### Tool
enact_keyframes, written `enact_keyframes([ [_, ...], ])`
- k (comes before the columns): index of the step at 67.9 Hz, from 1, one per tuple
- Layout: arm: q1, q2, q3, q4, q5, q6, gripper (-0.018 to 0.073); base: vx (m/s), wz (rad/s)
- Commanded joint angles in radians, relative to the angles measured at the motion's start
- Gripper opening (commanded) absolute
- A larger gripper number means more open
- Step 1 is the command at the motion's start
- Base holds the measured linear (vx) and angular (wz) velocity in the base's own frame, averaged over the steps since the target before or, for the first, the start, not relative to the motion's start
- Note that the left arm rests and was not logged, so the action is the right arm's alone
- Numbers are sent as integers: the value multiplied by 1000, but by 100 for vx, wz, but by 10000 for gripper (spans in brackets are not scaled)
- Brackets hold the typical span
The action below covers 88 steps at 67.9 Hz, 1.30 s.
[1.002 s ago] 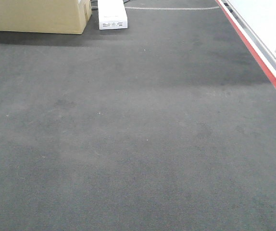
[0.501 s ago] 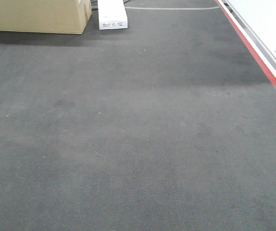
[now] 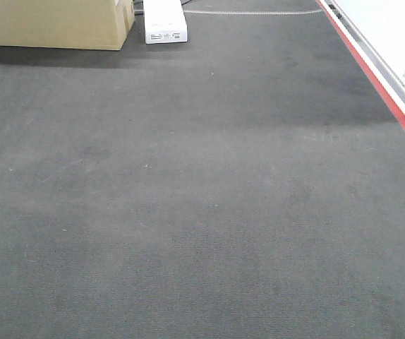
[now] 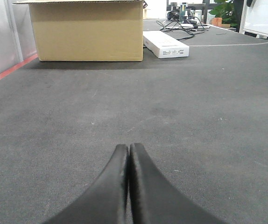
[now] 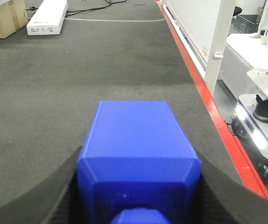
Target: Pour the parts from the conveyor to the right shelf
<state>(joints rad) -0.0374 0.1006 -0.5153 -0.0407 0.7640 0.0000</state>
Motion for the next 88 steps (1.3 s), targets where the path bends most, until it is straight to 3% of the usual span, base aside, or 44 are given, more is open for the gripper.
enact_keyframes([
  [1,-2,14,-24,-6,-77,-13,-6,0,0],
  [40,-2,14,-24,-6,-73,-13,-6,-8,-3],
  [88,-2,14,-24,-6,-73,-13,-6,-34,-18],
])
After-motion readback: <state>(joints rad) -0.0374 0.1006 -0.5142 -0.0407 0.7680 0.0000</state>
